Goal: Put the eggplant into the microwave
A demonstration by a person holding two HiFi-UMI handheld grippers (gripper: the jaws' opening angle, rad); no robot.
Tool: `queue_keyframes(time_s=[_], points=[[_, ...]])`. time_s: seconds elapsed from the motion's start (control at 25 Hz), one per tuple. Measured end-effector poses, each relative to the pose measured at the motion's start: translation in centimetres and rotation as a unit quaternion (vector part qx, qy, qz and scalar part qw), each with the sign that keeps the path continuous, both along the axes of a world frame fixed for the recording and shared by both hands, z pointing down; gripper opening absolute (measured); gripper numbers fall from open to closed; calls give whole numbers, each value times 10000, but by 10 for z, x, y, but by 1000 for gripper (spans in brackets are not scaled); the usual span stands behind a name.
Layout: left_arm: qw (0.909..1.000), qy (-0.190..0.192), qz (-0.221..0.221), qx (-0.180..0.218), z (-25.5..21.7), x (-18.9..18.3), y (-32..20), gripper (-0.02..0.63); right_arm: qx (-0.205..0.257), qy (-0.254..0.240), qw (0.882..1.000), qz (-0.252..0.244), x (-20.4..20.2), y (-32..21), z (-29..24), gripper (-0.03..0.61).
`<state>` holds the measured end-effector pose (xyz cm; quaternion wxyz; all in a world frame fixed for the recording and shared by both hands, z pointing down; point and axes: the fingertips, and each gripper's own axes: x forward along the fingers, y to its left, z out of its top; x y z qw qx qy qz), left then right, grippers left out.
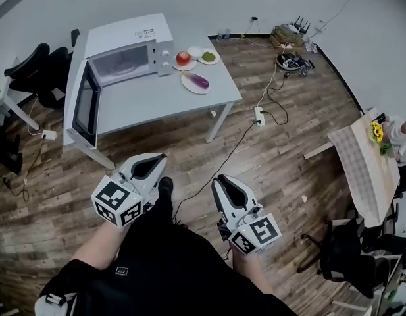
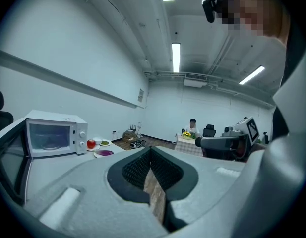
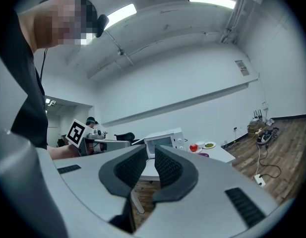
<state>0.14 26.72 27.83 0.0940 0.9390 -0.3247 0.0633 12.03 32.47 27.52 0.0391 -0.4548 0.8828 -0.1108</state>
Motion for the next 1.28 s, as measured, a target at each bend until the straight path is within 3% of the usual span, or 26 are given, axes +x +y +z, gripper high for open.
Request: queue_keyframes(time_s=[0.72, 1.0, 1.28], points=[[9999, 73, 140, -16, 7, -2, -222, 9, -88, -35, 9997, 239, -2, -223, -4, 55], [9999, 4, 135, -104, 17, -5, -283, 9, -331, -53, 9993, 190, -16, -277, 8, 55], [9995, -190, -54, -229, 38, 10, -321, 9, -515, -147, 9985, 89, 4, -311, 20, 55]])
